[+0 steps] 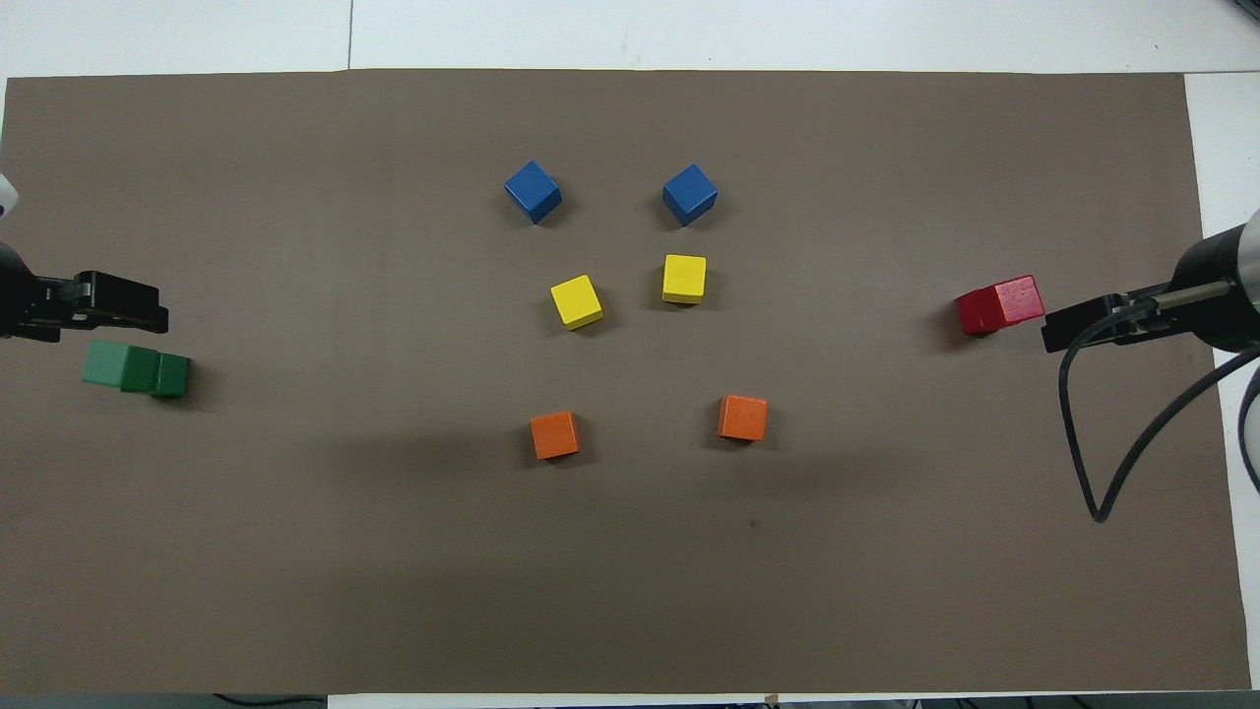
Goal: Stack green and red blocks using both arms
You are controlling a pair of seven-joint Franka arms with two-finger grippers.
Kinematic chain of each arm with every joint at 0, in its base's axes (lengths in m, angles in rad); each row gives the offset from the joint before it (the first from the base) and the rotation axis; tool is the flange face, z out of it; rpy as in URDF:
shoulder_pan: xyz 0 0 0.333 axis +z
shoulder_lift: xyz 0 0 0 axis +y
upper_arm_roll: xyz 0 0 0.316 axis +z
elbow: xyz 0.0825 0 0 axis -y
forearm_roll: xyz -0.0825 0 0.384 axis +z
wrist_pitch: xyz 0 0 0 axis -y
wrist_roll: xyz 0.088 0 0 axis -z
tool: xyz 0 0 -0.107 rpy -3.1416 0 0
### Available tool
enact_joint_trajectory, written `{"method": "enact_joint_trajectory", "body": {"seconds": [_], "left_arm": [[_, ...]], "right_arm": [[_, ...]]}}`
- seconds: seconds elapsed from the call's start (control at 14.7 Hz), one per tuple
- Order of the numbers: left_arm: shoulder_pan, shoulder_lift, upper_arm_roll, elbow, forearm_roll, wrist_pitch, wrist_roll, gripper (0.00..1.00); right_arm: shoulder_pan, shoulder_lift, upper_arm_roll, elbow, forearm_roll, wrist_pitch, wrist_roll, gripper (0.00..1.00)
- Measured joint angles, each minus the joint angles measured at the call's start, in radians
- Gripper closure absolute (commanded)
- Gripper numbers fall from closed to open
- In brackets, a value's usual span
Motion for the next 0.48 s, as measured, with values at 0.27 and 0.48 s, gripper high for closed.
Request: {"method": "enact_joint_trajectory", "body": {"seconds": [0.27,0.48], "left_arm": [[0.000,0.000,0.000,0.000,0.000,0.000,0.000,0.00],[0.000,0.000,0.000,0.000,0.000,0.000,0.000,0.00]], "right_arm": [[-0.006,0.000,-0.003,-0.002,0.000,-0.009,0.000,0.01],[-0.006,0.000,-0.003,-0.010,-0.002,-0.022,0.006,0.01]]}}
